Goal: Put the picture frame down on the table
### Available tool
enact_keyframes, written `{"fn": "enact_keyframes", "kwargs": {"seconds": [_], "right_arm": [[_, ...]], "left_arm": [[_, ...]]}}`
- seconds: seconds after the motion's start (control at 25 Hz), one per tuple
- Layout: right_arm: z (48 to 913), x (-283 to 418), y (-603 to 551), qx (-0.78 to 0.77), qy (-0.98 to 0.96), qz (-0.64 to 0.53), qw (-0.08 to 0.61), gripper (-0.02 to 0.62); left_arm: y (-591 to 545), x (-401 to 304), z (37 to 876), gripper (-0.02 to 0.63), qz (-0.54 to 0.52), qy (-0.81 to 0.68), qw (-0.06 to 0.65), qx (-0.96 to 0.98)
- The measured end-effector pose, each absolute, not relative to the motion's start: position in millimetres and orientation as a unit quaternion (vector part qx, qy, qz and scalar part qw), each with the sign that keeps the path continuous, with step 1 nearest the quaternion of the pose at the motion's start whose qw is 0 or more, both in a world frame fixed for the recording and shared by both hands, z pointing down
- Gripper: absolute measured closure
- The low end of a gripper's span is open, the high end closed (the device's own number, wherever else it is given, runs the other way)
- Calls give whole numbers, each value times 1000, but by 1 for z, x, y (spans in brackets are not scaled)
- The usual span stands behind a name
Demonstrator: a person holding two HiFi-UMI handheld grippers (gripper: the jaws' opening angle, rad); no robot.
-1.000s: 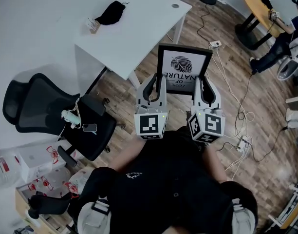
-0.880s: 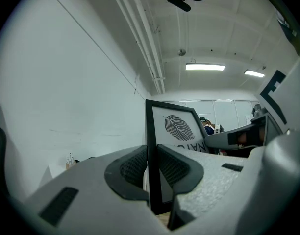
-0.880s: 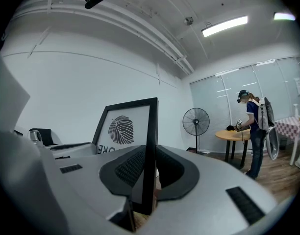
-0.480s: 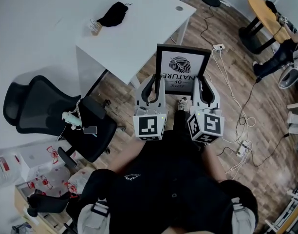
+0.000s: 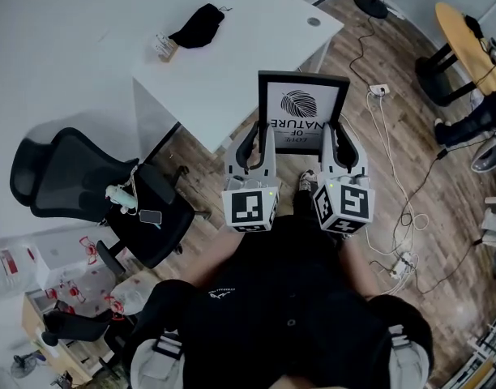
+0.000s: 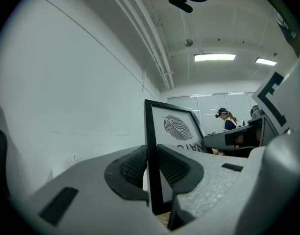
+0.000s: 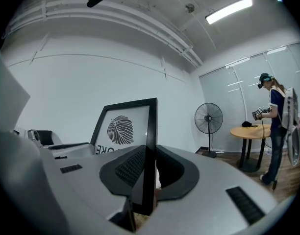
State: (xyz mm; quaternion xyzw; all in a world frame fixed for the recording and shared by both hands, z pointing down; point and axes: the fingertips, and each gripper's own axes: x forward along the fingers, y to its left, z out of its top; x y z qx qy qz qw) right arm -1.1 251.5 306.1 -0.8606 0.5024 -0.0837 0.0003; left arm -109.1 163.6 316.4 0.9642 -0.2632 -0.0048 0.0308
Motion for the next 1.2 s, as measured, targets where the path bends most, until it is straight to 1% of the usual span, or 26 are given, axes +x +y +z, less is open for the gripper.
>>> {"fn": "enact_keyframes", "kwargs": {"seconds": [0.8,1.0,1.2], "right_arm": [[298,174,160,-802,591,-87,-1,529],[302,204,143,-782,616,-93,1,529],[310,218,131,-765,635,-105,0,529]], "left_arm": [[99,49,301,535,-14,-365,30,930],[91,74,304,535,-9,-396,30,918],[86,85,311,534,-1,-419,32,907]]}}
